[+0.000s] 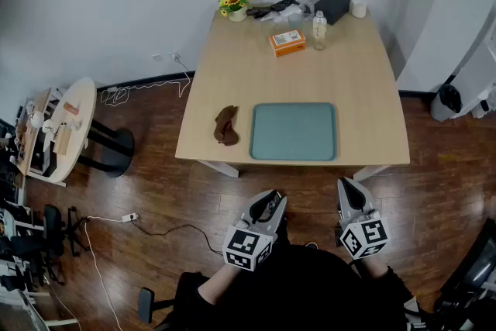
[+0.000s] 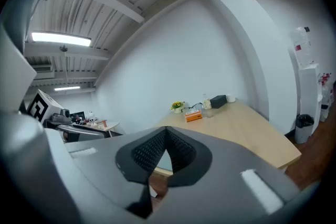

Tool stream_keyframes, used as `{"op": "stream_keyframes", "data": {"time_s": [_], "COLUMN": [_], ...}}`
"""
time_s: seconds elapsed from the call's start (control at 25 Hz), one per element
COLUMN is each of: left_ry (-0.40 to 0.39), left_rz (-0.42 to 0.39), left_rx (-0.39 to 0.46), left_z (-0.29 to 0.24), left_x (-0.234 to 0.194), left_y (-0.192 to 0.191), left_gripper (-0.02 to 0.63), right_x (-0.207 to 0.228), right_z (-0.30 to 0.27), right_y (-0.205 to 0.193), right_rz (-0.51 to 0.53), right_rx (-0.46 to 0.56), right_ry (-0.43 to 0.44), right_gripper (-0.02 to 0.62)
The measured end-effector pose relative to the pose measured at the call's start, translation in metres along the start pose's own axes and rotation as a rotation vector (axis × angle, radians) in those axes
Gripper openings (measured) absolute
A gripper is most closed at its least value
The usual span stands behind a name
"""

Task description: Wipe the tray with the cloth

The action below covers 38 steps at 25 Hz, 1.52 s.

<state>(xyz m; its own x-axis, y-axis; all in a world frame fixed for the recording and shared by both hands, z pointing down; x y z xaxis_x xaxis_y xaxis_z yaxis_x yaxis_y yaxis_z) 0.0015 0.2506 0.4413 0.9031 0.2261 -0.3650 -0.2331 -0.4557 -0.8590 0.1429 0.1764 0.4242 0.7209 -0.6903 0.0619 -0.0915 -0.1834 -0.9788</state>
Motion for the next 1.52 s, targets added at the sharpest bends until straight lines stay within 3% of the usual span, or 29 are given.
{"op": "stream_keyframes", "data": {"time_s": [0.32,0.56,0.68,0.84,1.04,1.2,1.36,1.44,1.52], "left_ry": [-0.068,-0.11,-0.093,-0.04,-0.013,0.004,0.018,0.058,0.146], "left_rz": [0.02,0.03,0.042,0.058,0.047,0.072,0.057,0.056,0.11], "left_rx": [0.006,-0.043,-0.048,-0.045,-0.052,-0.054,-0.046,-0.054,-0.104], "left_z": [-0.071,-0.116,-0.133,-0.152,-0.163,-0.169,-0.174,-0.177,-0.179], "left_x": [-0.107,-0.15,-0.16,-0.167,-0.164,-0.165,-0.169,-0.189,-0.235], "left_y": [0.085,0.11,0.119,0.128,0.13,0.131,0.134,0.131,0.113], "left_gripper": [0.074,0.074,0.074,0.074,0.074,0.074,0.074,0.074,0.075], "right_x": [0.027,0.051,0.079,0.132,0.155,0.154,0.159,0.161,0.162], "right_z": [-0.125,-0.183,-0.202,-0.231,-0.25,-0.253,-0.251,-0.251,-0.252], "right_y": [0.027,0.031,0.0,-0.089,-0.184,-0.207,-0.212,-0.212,-0.213], "right_rz": [-0.03,-0.04,-0.052,-0.162,-0.182,-0.158,-0.176,-0.207,-0.208], "right_rx": [-0.018,-0.08,-0.199,-0.455,-0.691,-0.771,-0.777,-0.773,-0.772], "right_ry": [-0.106,-0.162,-0.159,-0.153,-0.129,-0.115,-0.099,-0.098,-0.1], "right_gripper": [0.0,0.002,0.002,0.031,0.126,0.135,0.061,0.037,0.031]}}
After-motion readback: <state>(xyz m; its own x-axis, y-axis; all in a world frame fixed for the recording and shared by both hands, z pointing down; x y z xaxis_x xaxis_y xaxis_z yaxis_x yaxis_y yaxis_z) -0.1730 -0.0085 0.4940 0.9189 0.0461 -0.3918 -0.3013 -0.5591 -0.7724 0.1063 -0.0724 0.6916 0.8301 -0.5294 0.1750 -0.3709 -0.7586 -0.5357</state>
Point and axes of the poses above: the fingertips, and each gripper's own axes: z backward along the fingers, x to its right, y out of its top, the point moved 1 cm from there along z, backward along the fingers, and after that the axes turned 11 degrees about z, right-handed, at the moved point
